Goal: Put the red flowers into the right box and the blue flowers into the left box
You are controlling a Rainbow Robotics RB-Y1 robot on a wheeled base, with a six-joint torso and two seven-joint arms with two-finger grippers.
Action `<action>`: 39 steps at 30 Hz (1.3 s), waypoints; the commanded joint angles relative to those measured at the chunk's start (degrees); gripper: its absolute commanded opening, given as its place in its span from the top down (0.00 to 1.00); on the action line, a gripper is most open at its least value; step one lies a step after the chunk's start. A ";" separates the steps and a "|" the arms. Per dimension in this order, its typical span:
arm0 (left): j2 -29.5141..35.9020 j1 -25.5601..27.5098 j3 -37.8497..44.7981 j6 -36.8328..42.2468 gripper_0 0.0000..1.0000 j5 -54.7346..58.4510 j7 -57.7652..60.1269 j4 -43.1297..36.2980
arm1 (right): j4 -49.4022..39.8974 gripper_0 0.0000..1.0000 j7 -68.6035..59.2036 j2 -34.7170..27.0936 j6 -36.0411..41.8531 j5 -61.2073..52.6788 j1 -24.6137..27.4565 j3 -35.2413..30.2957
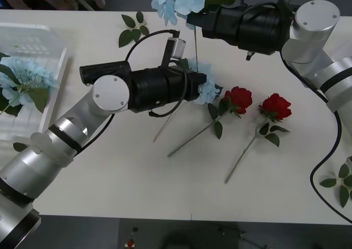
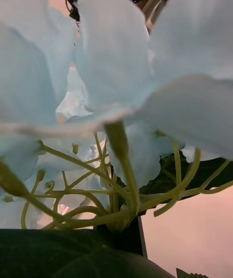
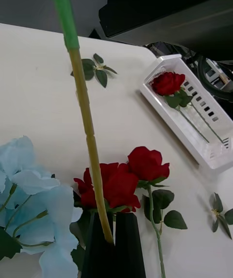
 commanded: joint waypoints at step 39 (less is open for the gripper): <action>68.67 6.24 4.25 32.89 1.00 15.60 -31.04 17.60 | -37.95 0.15 -50.44 -38.95 -7.12 6.72 21.36 15.77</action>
